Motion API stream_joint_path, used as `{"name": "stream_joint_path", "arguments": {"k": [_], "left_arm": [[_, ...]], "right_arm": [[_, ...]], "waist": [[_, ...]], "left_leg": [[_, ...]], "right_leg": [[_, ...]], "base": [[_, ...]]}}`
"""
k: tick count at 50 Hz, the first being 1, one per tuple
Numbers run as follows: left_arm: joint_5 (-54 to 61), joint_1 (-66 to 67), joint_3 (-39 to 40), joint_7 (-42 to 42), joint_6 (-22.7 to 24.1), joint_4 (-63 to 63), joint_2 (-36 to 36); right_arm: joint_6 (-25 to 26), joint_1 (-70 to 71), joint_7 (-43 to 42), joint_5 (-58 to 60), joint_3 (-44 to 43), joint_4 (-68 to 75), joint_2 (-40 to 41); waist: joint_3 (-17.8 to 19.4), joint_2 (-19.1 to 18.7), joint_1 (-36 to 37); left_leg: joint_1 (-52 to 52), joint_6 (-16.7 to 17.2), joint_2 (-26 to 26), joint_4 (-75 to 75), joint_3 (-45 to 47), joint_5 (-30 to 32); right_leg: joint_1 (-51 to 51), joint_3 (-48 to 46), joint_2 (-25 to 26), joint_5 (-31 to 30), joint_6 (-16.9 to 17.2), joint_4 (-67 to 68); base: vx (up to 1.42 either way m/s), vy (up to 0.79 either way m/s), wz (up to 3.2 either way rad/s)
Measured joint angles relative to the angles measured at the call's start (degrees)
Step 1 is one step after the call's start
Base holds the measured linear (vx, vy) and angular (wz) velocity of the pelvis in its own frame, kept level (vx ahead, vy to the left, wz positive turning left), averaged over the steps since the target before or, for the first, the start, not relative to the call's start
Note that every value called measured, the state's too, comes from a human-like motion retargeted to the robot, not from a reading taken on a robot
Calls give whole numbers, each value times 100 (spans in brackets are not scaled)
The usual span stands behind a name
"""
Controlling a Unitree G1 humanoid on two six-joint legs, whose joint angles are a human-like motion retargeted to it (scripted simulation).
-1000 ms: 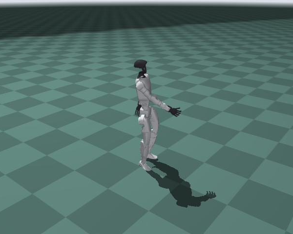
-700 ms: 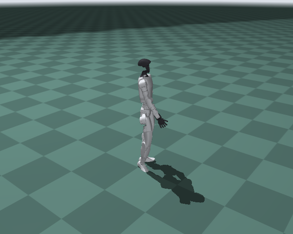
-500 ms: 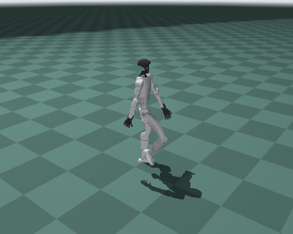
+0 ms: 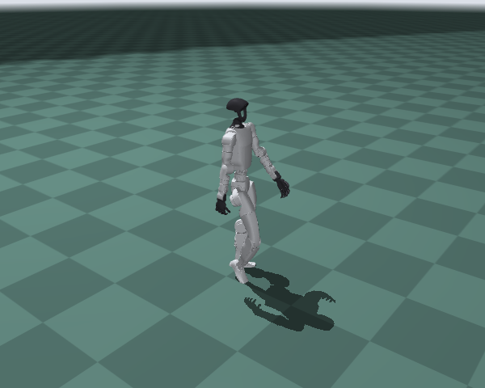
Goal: In place motions
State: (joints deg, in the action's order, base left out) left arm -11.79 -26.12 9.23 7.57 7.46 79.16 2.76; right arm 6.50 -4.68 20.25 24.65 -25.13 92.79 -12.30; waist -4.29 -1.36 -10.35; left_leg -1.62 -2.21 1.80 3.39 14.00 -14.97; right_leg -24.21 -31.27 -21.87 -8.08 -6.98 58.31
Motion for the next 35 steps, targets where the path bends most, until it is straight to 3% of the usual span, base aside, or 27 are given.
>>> {"name": "stream_joint_path", "arguments": {"k": [2, 3, 5, 7, 10, 12, 13, 17, 20, 23, 26, 28, 30, 32, 35], "left_arm": [[-338, 478, 83, -65, -94, 289, -13], [-535, 717, 125, -88, -154, 402, -33], [-811, 1137, 220, -90, -295, 613, -112], [-1015, 1549, 464, -68, -443, 762, -281], [-943, 2020, 747, -404, -577, 1149, -512], [-931, 2215, 876, -759, -630, 1539, -593], [-822, 2299, 915, -825, -645, 1678, -637], [-694, 2393, 543, -888, -703, 1824, -851], [-832, 2272, 802, -821, -645, 1772, -744], [-842, 2261, 1151, -536, -422, 1370, -474], [-502, 2456, 1209, -356, -116, 1167, -377], [7, 2678, 1570, -323, -68, 1263, -315], [498, 2811, 2163, -477, -132, 1480, -306], [652, 3035, 2505, -611, -232, 1720, -490], [469, 3641, 2488, -557, -625, 1824, -813]], "right_arm": [[-137, 290, 22, -27, 196, -356, 101], [-205, 422, 26, -37, 294, -540, 137], [-352, 661, 26, -25, 498, -874, 180], [-479, 823, 57, 31, 679, -1148, 251], [-592, 927, 128, 207, 654, -1288, 336], [-643, 881, 120, 295, 476, -1308, 329], [-674, 840, 73, 333, 457, -1314, 343], [-753, 573, -307, 551, 337, -992, 413], [-603, 261, -499, 367, 350, -118, 299], [-249, -194, -368, 42, 375, 443, 160], [-78, -453, -773, -604, 430, 462, 193], [-49, -238, -1169, -1214, 559, 462, 261], [-137, 368, -1325, -1679, 815, 462, 343], [-288, 1152, -1025, -1600, 1141, 461, 429], [-124, 2151, -197, -958, 1500, 88, 625]], "waist": [[-125, -91, 287], [-151, -110, 383], [-193, -79, 627], [-199, 85, 900], [-454, 247, 1371], [-600, 256, 1479], [-557, 271, 1499], [-340, 73, 966], [-373, -17, 632], [-398, 11, 771], [-315, 135, 1117], [-187, 275, 1309], [28, 421, 1223], [214, 605, 1305], [397, 814, 1501]], "left_leg": [[32, 90, -126, -1, 170, -60], [33, 129, -154, 15, 216, -91], [43, 174, -119, 30, 402, -132], [-5, 235, -45, 58, 639, -173], [223, 278, -37, 98, 891, -117], [478, 312, -85, 121, 775, -34], [461, 325, -75, 89, 772, 0], [482, 305, -97, 20, 306, 185], [588, 316, -100, 8, 39, 268], [652, 391, -140, 90, 18, 265], [746, 480, -222, 465, 145, 330], [1019, 460, -241, 1111, 362, 694], [1768, 435, -333, 2397, 350, 1495], [2816, -53, -479, 4001, 340, 1976], [3890, -375, -880, 6005, 569, 1400]], "right_leg": [[790, 4, 670, -155, 254, -1610], [1236, -41, 956, -45, 552, -2545], [1898, 64, 1469, 1039, 835, -3979], [2110, 101, 1671, 1188, 704, -4814], [2068, 353, 1417, 633, 1135, -5385], [1946, -187, 1454, 641, 1030, -5422], [1890, 144, 1512, 657, 965, -5404], [2082, -229, 1604, 709, 921, -5435], [2175, -540, 1651, 741, 921, -5522], [2182, -612, 1661, 752, 869, -5564], [2135, -431, 1556, 737, 802, -5484], [2046, -194, 1370, 692, 760, -5416], [1961, -139, 1076, 641, 788, -5389], [1818, 82, 844, 562, 844, -5397], [1678, 109, 636, 532, 821, -5297]], "base": [[-5, -15, -77], [-7, -20, -57], [-12, -23, -69], [-7, -21, -84], [-11, -26, -48], [-14, -20, 30], [-5, -20, 43], [-8, -15, 93], [-9, -7, 84], [4, -11, 21], [-2, -11, -47], [-23, -10, -76], [-39, -7, -31], [-36, -15, -43], [-14, -7, -50]]}}
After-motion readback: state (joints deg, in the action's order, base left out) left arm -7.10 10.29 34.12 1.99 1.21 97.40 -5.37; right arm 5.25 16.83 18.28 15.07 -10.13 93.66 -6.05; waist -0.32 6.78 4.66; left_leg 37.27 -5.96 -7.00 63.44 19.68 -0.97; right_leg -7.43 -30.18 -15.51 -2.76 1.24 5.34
